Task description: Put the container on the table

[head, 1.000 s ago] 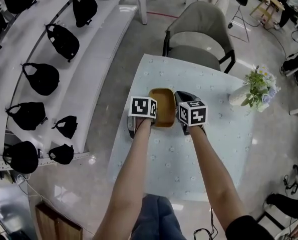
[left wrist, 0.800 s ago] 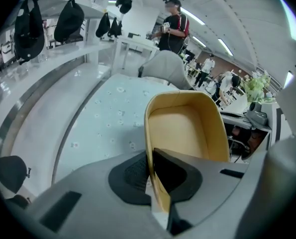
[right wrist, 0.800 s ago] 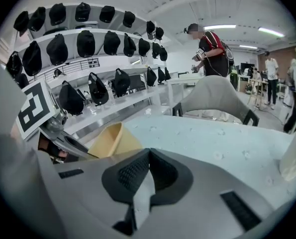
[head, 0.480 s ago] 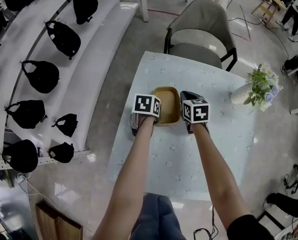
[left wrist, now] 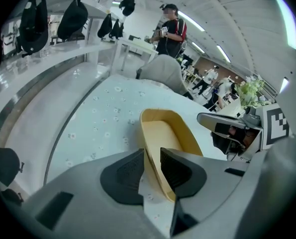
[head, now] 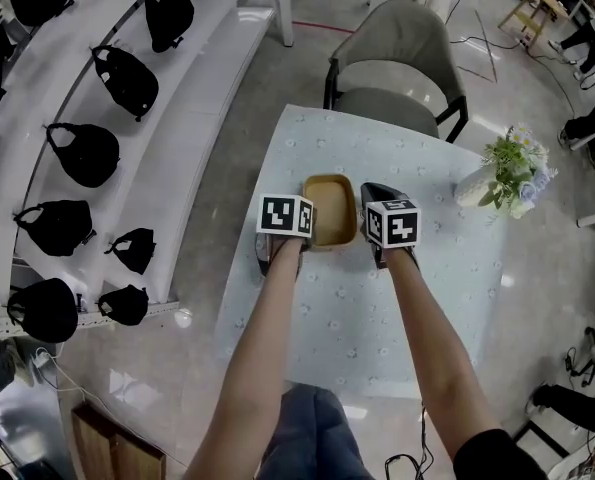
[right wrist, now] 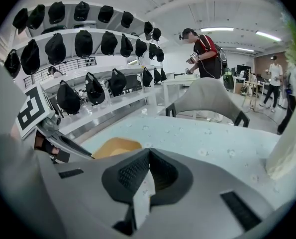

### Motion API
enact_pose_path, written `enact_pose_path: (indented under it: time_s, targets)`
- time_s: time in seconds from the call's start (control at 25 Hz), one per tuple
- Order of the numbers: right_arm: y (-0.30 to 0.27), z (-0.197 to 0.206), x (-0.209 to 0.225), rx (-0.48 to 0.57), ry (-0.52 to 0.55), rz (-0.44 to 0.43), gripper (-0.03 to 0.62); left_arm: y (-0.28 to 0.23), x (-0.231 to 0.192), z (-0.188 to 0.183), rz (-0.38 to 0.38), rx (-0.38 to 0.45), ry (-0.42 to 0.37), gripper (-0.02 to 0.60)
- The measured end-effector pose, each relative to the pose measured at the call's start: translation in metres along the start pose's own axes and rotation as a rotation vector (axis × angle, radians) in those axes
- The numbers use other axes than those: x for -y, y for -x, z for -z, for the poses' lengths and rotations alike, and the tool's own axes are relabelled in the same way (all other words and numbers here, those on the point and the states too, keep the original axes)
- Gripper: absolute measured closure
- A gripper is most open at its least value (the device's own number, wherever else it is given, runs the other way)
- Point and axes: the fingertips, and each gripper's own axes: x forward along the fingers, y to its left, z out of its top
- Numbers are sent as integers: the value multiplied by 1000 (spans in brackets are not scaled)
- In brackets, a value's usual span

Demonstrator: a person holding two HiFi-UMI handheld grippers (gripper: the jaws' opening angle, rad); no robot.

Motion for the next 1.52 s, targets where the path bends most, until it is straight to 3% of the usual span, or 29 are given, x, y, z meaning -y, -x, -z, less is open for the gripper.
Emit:
enact_pose_path:
  time_s: [0.2, 0.36, 0.56, 0.92, 1.08, 1.24, 1.52]
  targets:
    - [23, -14, -7, 47, 9, -17, 595, 32, 3, -9, -12, 94, 7, 497]
    - [52, -42, -21, 146, 18, -50, 595, 71, 16, -35, -15, 247, -31, 541]
    - [117, -81, -47, 315, 42, -90, 595, 128, 51, -58, 33, 454, -79, 563]
    - [284, -133, -72, 661, 30, -99, 595, 257, 141, -77, 71, 835, -324, 574]
    - [356, -138, -81, 764, 57, -48, 595, 313, 185, -65, 80, 961, -445, 574]
    - [420, -128, -80, 853, 34, 28, 595, 355, 217, -40, 89, 1029, -540, 574]
    - [506, -81, -58, 918, -25, 203, 595, 391, 239, 9, 147, 1070, -579, 574]
